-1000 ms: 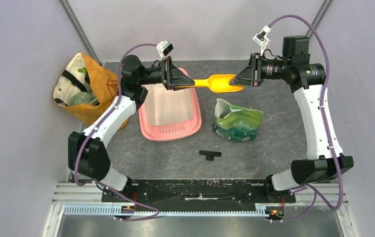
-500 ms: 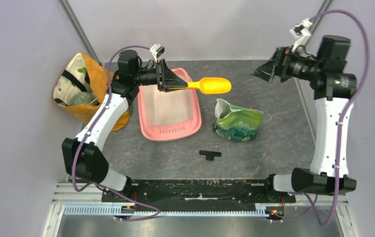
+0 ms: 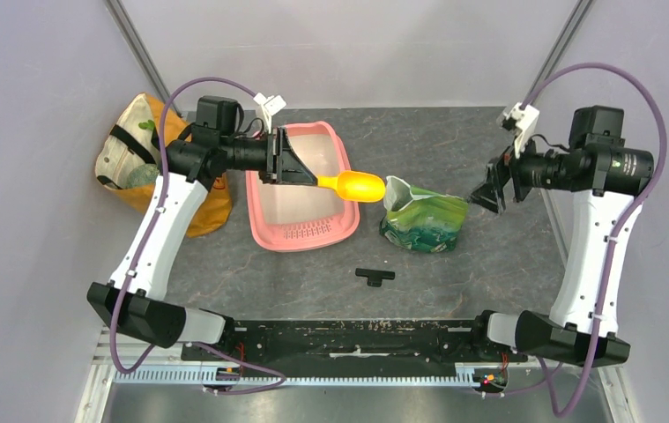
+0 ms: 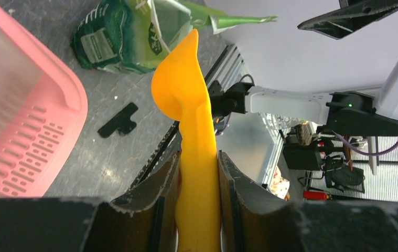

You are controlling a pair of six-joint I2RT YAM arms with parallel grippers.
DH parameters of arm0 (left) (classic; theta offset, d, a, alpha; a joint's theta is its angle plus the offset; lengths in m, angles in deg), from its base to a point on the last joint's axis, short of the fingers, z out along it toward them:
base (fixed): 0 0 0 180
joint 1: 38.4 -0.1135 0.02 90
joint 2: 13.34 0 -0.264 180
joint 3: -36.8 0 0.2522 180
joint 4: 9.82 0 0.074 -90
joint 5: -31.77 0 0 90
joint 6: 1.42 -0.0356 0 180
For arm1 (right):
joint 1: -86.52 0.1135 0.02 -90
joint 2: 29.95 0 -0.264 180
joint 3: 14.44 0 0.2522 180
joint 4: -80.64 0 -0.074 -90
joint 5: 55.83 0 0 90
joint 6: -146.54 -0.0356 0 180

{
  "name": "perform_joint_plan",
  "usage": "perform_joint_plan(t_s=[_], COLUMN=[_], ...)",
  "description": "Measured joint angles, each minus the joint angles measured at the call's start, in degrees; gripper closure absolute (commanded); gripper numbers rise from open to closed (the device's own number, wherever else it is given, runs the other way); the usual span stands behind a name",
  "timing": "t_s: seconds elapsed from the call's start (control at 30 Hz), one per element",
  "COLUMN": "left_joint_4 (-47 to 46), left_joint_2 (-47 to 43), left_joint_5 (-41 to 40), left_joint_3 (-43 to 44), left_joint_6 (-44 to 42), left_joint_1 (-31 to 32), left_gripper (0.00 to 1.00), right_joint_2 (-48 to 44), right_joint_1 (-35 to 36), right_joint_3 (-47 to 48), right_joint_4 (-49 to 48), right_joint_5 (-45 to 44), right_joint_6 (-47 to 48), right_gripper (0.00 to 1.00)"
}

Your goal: Fill the litter box with clean litter

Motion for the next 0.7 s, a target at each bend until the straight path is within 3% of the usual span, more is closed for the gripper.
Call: perform_joint_plan(t_s=[0.27,0.5,0.7], left_joint_4=[5.5,5.7,6.1], left_joint_2=[1.9,4.3,9.5], left_joint_5=[-7.7,-12.7,-17.3], left_joint_3=[4.0,7.7,11.5], left_joint_6=[-2.5,-2.3,-2.2], left_joint_1=[4.7,8.7,12.0], left_gripper=[0.98,0.98,0.98], right_joint_2=[-5.5,-6.7,-5.5], right_joint_1=[0.0,0.4,1.7], right_joint_3=[-14.1,-24.3,-28.7], right_joint_4=[2.4,-5.0,-12.4], right_joint_5=[1.3,2.1,3.0], right_joint_6=[11.8,11.2,10.6], right_gripper=[0.07,0.17,0.42])
